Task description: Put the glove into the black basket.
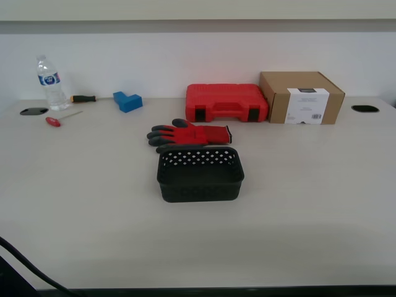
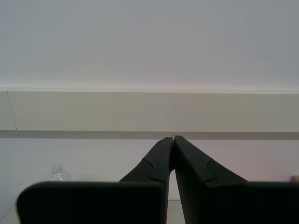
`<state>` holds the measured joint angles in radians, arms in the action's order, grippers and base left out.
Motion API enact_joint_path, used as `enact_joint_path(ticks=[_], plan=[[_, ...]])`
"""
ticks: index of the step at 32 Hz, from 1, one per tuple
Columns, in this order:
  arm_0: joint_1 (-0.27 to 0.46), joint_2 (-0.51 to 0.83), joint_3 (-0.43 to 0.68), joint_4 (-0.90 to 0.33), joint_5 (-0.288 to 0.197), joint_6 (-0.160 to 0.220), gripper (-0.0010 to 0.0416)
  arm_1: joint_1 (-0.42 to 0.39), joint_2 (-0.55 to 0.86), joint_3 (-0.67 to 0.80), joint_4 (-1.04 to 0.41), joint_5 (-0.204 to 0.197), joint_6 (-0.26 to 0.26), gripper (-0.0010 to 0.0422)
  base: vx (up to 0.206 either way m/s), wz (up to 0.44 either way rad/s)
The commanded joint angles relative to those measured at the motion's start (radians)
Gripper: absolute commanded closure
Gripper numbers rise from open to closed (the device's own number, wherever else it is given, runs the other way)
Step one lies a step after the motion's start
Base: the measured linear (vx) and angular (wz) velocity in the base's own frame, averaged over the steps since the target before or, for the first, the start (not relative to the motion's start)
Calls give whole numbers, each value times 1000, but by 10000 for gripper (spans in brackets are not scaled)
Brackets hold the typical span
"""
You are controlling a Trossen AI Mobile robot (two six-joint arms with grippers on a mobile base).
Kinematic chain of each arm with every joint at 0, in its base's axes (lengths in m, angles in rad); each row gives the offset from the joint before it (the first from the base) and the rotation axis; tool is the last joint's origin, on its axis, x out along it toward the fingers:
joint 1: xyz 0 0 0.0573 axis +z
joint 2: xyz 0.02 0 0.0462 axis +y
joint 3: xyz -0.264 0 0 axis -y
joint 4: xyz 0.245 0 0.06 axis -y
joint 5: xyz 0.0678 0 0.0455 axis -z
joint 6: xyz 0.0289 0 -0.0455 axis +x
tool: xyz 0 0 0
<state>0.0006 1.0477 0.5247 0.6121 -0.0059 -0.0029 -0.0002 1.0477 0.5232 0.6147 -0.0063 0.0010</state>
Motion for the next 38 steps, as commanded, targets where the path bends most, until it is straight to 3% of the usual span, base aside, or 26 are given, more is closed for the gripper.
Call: enact_joint_path(ticks=[1, 4, 6, 9, 12, 15, 20, 27, 34, 38], plan=[[0, 6, 9, 11, 0, 2, 405, 0, 0, 0, 3, -1, 0, 412, 0, 0], [2, 25, 54, -27, -4, 4, 405, 0, 0, 0, 3, -1, 0, 412, 0, 0], [5, 44, 108, -94, -32, 4, 405, 0, 0, 0, 3, -1, 0, 412, 0, 0], [11, 111, 245, -244, -70, 6, 405, 0, 0, 0, 3, -1, 0, 412, 0, 0], [21, 187, 361, -320, -110, 7, 405, 0, 0, 0, 3, -2, 0, 412, 0, 0], [56, 293, 476, -344, -179, 6, 405, 0, 0, 0, 3, -2, 0, 412, 0, 0], [146, 447, 620, -504, -225, 39, 405, 0, 0, 0, 3, -2, 0, 412, 0, 0], [283, 693, 742, -571, -237, 37, 405, 0, 0, 0, 2, -2, 0, 412, 0, 0], [354, 867, 814, -617, -270, 40, 405, 0, 0, 0, 1, -2, 0, 412, 0, 0], [396, 974, 851, -656, -276, 66, 405, 0, 0, 0, 1, -2, 0, 412, 0, 0]])
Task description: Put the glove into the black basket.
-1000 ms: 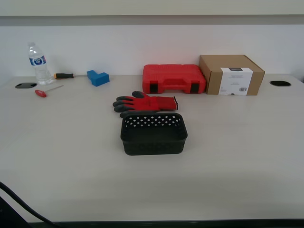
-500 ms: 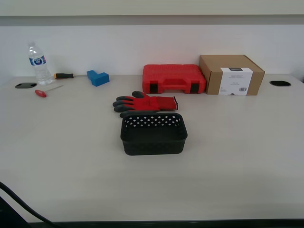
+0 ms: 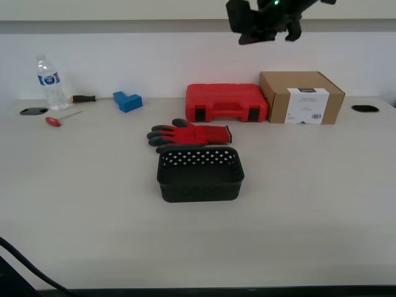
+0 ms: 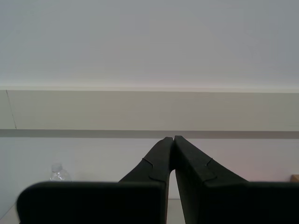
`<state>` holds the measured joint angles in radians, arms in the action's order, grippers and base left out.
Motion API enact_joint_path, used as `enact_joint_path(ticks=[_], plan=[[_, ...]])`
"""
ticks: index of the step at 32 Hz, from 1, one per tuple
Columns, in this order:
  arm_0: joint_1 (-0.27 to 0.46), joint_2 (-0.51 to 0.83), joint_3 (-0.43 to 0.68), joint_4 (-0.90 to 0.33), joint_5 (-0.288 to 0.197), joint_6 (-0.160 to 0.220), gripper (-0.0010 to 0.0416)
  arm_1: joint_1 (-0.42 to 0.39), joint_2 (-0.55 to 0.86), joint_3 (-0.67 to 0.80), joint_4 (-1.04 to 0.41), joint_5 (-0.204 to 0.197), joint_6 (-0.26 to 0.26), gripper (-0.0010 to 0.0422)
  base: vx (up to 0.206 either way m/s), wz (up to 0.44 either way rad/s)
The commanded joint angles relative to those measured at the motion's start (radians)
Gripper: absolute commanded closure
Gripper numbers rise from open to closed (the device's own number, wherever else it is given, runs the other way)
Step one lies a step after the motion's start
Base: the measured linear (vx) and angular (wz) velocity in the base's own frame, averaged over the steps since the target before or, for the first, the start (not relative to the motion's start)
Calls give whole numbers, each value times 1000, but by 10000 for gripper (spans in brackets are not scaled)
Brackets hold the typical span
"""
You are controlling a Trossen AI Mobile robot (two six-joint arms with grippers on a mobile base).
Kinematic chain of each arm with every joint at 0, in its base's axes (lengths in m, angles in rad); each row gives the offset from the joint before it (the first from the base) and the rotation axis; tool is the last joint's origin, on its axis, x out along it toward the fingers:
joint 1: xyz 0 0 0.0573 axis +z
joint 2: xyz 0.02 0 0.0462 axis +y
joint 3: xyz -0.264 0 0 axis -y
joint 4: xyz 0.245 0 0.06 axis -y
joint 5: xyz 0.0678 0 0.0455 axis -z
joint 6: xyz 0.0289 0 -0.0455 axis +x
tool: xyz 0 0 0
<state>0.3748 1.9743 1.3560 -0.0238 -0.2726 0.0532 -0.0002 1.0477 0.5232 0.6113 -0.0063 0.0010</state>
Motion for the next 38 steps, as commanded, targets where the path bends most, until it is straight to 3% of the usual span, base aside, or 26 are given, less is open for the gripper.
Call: enact_joint_path(ticks=[1, 8, 13, 18, 20, 23, 28, 31, 32, 37, 38], plan=[[28, 65, 28, -32, -11, 11, 405, 0, 0, 0, 4, -2, 0, 412, 0, 0], [110, 247, 137, -132, -14, 31, 405, 0, 0, 1, 4, -2, 0, 412, 0, 0], [154, 389, 299, -203, -25, 27, 405, 0, 0, 0, 4, -4, 0, 412, 0, 0], [162, 494, 452, -274, -26, 46, 405, 0, 0, 2, 4, -5, 0, 412, 0, 0], [164, 520, 494, -309, 1, 51, 405, 0, 0, 2, 4, -6, 0, 412, 0, 0], [160, 560, 541, -380, 14, 86, 405, 0, 0, 1, 4, -6, 0, 412, 0, 0], [161, 599, 569, -456, 26, 94, 405, 0, 0, 0, 3, -8, 0, 412, 0, 0], [161, 600, 569, -455, 58, 122, 405, 0, 0, 2, 3, -8, 0, 412, 0, 0], [161, 600, 569, -455, 68, 151, 405, 0, 0, 1, 3, -8, 0, 412, 0, 0], [161, 600, 569, -459, 90, 166, 405, 0, 0, 0, 3, -8, 0, 412, 0, 0], [161, 600, 569, -459, 90, 188, 405, 0, 0, 0, 3, -8, 0, 412, 0, 0]])
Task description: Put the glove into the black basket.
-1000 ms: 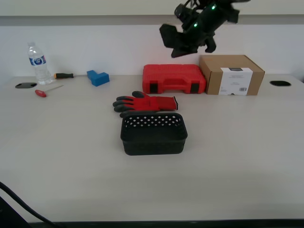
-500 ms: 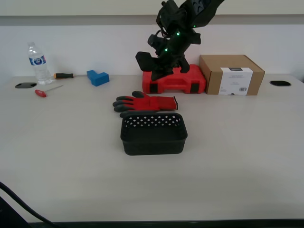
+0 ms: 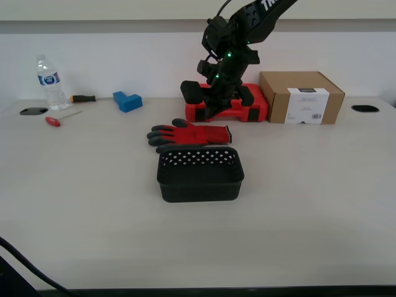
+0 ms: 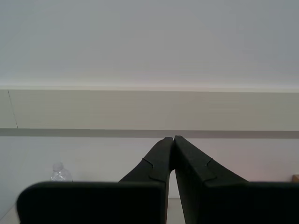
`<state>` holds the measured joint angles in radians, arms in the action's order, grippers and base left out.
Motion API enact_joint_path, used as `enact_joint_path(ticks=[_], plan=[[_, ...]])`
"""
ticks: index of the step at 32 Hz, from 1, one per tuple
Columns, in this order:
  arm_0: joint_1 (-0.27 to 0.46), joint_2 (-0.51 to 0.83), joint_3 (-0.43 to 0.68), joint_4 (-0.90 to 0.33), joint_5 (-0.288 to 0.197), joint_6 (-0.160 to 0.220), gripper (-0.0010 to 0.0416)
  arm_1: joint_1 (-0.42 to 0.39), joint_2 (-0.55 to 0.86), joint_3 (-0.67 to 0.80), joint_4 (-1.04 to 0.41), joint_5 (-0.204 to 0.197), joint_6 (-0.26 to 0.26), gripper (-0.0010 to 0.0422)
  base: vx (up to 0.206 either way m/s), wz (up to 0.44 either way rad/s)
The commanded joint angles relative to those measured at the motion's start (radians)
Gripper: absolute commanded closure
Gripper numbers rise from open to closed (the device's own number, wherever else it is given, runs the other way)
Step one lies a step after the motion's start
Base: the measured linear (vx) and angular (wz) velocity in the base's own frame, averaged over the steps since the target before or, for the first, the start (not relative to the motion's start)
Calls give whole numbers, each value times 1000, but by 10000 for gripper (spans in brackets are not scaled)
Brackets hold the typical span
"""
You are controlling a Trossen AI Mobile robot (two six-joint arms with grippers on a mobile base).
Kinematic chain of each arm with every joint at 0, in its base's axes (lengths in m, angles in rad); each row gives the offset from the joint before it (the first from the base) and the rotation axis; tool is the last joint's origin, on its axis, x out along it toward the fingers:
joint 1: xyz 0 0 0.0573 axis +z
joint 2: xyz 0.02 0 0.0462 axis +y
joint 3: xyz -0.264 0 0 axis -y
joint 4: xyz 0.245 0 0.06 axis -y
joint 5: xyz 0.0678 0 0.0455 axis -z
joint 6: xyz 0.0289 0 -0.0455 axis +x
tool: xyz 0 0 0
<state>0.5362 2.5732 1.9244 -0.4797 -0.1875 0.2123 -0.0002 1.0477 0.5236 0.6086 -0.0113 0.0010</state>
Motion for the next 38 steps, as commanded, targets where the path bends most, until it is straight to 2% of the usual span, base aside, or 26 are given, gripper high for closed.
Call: enact_joint_path(ticks=[1, 2, 3, 4, 8, 14, 17, 20, 22, 24, 26, 27, 29, 33, 36, 37, 38], plan=[[-1, 1, 0, -3, 4, 41, 405, 0, 0, 0, 6, -3, 0, 412, 0, 0], [-1, 1, 0, -3, 2, 44, 405, 0, 0, 0, 6, -3, 0, 412, 0, 0], [-3, 1, 0, -3, 8, 70, 405, 0, 0, 0, 6, -3, 0, 412, 0, 0], [-11, 1, 0, -3, 6, 79, 405, 0, 0, 0, 6, -3, 0, 412, 0, 0], [-39, 1, -3, -3, -79, 80, 405, 0, 0, 0, 6, -3, 0, 412, 0, 0], [-58, 1, -8, 0, -78, 81, 403, 0, 0, 0, 6, -3, 0, 412, 0, 0], [-58, 6, -7, 2, -82, 66, 393, 0, 0, 0, 6, -3, 0, 412, 0, 0], [-58, 24, -7, 25, -84, 56, 343, 0, 0, 0, 6, -3, 0, 412, 0, 0], [-56, 23, -9, 44, -54, 44, 302, 0, 0, 0, 6, -3, 0, 412, 0, 0], [-55, 23, -9, 79, -22, 39, 284, 0, 0, 0, 6, -3, 0, 412, 0, 0], [-55, 23, -5, 96, -11, 48, 273, 0, 0, 0, 6, -3, 0, 412, 0, 0], [-55, 23, -7, 93, 5, 68, 260, 0, 0, 0, 6, -3, 0, 412, 0, 0], [-56, 35, -8, 91, 42, 79, 231, 0, 0, 0, 6, -3, 0, 412, 0, 0], [-59, 58, 3, 89, 56, 96, 149, 0, 0, 0, 6, -3, 0, 412, 0, 0], [-64, 77, 7, 60, 65, 83, 114, 0, 0, 0, 3, -3, 0, 412, 0, 0], [-70, 93, 19, 8, 64, 61, 110, 0, 0, 0, 2, -3, 0, 412, 0, 0], [-71, 105, 20, 6, 76, 41, 111, 0, 0, 0, 0, -3, 0, 412, 0, 0]])
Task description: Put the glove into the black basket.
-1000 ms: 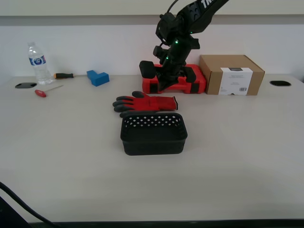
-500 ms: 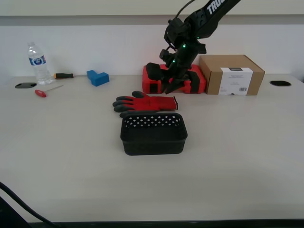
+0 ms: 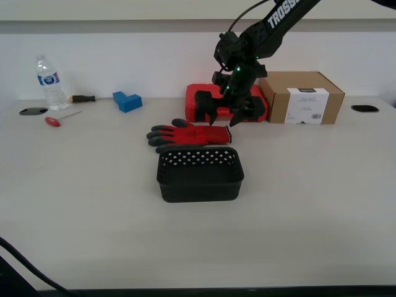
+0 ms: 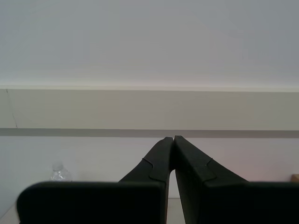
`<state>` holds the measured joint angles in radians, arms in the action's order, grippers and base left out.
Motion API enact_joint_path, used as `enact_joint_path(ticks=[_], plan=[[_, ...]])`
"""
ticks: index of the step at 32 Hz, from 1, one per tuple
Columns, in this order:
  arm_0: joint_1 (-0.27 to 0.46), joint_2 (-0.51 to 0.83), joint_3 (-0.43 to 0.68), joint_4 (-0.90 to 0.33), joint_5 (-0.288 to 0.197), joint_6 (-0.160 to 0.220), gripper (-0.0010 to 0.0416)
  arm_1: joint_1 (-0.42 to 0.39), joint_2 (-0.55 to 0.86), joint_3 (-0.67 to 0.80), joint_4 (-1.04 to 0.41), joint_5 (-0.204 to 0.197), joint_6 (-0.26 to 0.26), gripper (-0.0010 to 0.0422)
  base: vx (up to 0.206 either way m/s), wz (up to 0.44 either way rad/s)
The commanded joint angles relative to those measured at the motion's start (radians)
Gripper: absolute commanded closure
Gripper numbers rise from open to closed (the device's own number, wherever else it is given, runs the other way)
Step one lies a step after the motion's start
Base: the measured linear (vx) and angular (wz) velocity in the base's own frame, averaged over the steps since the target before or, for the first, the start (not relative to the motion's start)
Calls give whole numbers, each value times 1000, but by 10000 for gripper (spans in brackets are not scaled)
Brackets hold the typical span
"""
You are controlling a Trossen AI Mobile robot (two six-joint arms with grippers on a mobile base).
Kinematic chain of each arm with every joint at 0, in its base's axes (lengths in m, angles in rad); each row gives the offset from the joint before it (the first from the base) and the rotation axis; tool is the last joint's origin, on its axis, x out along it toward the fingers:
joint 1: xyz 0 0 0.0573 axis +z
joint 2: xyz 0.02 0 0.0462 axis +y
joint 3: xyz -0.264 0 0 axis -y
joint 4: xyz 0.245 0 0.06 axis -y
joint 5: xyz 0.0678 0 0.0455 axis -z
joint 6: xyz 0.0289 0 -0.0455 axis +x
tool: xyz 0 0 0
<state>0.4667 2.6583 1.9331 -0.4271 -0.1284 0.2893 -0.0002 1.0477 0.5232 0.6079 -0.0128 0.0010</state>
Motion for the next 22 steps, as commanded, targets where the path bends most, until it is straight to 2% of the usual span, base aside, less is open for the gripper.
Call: enact_joint_path(ticks=[1, 10, 13, 14, 17, 18, 20, 22], plan=[[-2, 20, 11, -46, 24, -43, 111, 0, 0, 1, 4, -2, 0, 412, 0, 0], [-3, 40, 14, 24, 78, -59, 110, 0, 0, 1, 0, -2, 0, 412, 0, 0], [-3, 86, 92, -35, 82, -55, 110, 0, 0, 1, -1, -2, 0, 412, 0, 0], [-3, 86, 105, -11, 85, -55, 110, 0, 0, 1, -1, -2, 0, 412, 0, 0], [-8, 86, 162, -38, 92, -58, 111, 0, 0, 1, -1, -1, 0, 412, 0, 0], [-8, 86, 166, -51, 150, -70, 115, 0, 0, 1, -1, -1, 0, 412, 0, 0], [-7, 86, 165, -76, 179, -80, 127, 0, 0, 2, -1, -1, 0, 412, 0, 0], [-7, 86, 161, -97, 173, -80, 136, 0, 0, 2, -1, -2, 0, 412, 0, 0]])
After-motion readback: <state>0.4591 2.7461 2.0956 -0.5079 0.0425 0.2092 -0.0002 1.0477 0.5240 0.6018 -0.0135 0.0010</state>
